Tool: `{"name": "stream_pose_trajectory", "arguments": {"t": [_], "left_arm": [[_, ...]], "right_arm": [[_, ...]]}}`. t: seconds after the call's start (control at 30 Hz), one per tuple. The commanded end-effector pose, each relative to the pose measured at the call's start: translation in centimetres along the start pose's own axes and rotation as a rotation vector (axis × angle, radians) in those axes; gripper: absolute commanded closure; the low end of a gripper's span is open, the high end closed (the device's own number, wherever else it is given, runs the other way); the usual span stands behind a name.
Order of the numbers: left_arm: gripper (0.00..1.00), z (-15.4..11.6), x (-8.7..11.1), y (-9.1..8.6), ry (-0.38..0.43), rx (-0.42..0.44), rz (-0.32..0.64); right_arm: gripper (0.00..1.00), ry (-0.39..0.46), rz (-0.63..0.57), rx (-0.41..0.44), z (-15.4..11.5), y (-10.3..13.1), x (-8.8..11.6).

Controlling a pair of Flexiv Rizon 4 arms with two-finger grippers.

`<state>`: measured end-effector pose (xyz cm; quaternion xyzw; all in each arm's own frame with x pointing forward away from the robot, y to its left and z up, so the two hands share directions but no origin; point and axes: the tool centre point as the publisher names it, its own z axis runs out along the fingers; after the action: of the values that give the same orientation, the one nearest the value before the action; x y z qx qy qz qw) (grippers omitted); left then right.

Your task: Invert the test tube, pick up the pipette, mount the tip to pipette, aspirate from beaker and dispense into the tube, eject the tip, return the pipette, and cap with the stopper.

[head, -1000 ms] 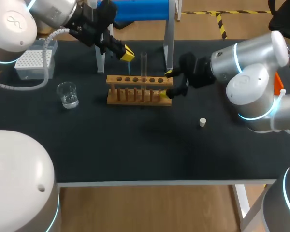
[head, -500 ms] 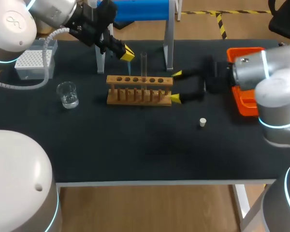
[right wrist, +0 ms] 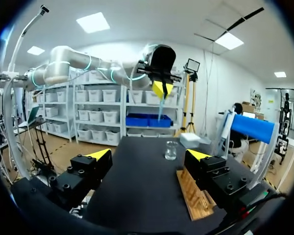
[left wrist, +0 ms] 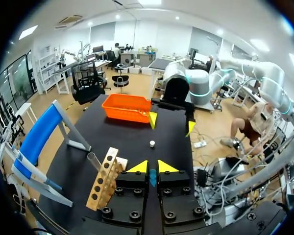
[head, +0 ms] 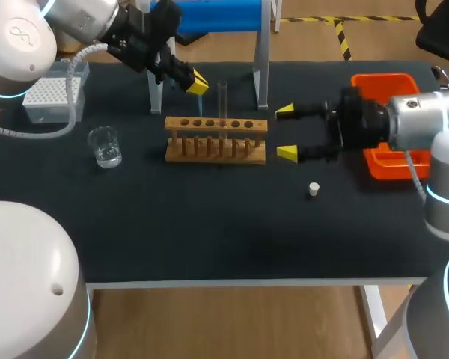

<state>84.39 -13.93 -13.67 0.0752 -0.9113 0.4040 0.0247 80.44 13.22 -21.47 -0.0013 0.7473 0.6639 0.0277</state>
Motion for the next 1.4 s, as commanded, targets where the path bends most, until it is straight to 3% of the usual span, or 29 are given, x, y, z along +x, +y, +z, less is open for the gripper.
{"name": "stream_pose_trajectory", "arguments": {"t": [0.03, 0.43, 0.7, 1.27, 1.4], "left_arm": [[1.00, -0.1, 0.0, -0.1, 0.002, -0.005, -0.001], [1.00, -0.1, 0.0, -0.1, 0.002, -0.005, -0.001], [1.00, -0.1, 0.0, -0.1, 0.002, -0.005, -0.001], [1.00, -0.1, 0.0, -0.1, 0.002, -0.005, -0.001], [1.00, -0.1, 0.0, -0.1, 0.002, -0.005, -0.001]], "right_arm": [[0.00, 0.028, -0.005, -0.039, 1.1, 0.6, -0.2], [0.00, 0.071, -0.001, -0.087, 6.6, 2.8, -1.7], [0.00, 0.092, 0.066, -0.093, 9.8, 3.9, -3.2], [0.00, 0.120, 0.061, -0.124, 13.3, 5.4, -2.7], [0.06, 0.126, 0.052, -0.120, 14.1, 5.6, -2.6]]}}
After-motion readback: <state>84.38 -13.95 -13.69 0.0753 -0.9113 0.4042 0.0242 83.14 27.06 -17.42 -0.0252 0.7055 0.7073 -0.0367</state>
